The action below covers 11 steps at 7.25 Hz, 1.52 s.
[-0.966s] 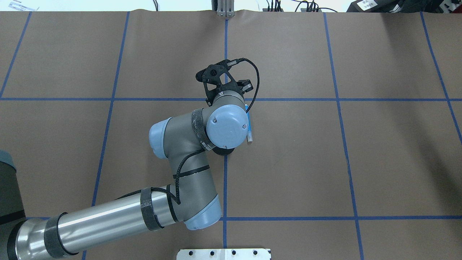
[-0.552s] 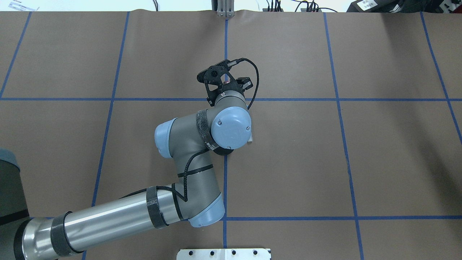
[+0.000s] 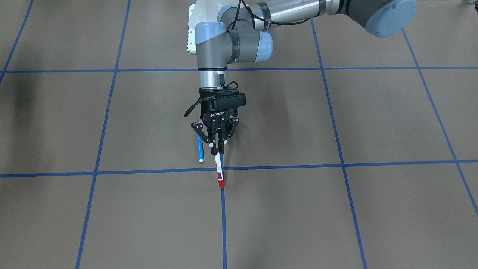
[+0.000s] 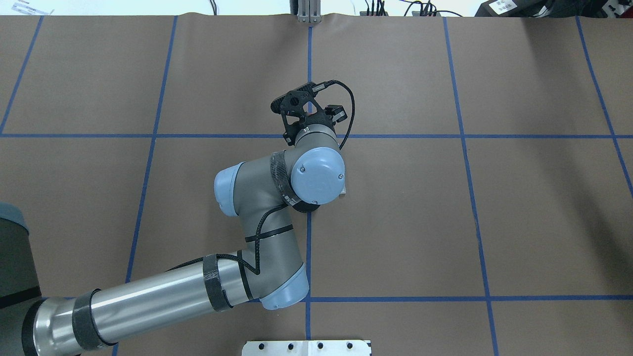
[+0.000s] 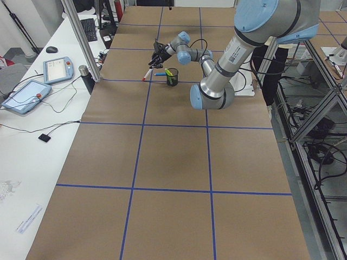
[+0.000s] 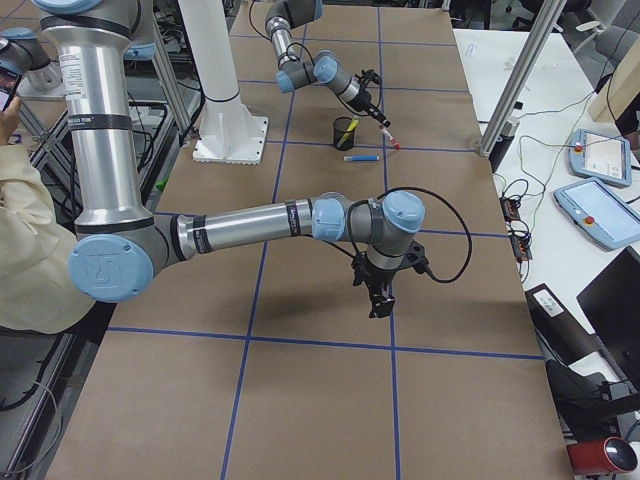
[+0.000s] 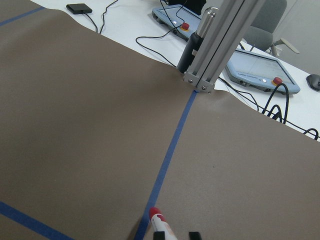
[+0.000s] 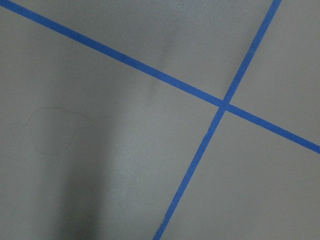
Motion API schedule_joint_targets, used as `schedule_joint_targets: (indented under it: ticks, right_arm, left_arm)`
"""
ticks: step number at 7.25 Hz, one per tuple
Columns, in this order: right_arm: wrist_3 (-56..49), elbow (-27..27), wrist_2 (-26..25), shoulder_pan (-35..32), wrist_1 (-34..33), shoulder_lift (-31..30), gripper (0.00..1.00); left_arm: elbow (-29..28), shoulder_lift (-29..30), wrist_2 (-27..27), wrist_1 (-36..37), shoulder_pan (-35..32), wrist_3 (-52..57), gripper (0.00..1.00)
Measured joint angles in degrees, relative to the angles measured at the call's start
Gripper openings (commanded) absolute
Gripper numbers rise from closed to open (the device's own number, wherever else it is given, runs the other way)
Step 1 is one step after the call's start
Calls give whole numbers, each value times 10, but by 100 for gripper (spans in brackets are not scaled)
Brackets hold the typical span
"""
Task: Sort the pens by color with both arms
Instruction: 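Carry the red-capped marker beyond the cup and lower it, then release the red-capped marker and retract the left arm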
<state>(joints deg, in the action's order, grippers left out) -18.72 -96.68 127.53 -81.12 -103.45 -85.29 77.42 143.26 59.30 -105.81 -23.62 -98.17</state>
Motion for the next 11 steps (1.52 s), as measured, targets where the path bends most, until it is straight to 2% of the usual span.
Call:
schedule_joint_targets:
  ticks: [2,3,5,8,11]
  right_arm:
    - [0,0,0,0,-1,1,99]
    - [2,0,2,0,-1,2,99]
    - [17,4,18,-1,-13,22,99]
    - [68,11,43,0,-75,100,99]
    - [178,13,70,28,-82,161,99]
  left_arm:
    - [4,0,2,0,-1,12,99]
    - [19,-4,5,1,-2,33,99]
    - [118,-34,46,42,-10,112,99]
    - [308,-119,185,205,-53,219,99]
    - [398,-212,343,277,-139,327,99]
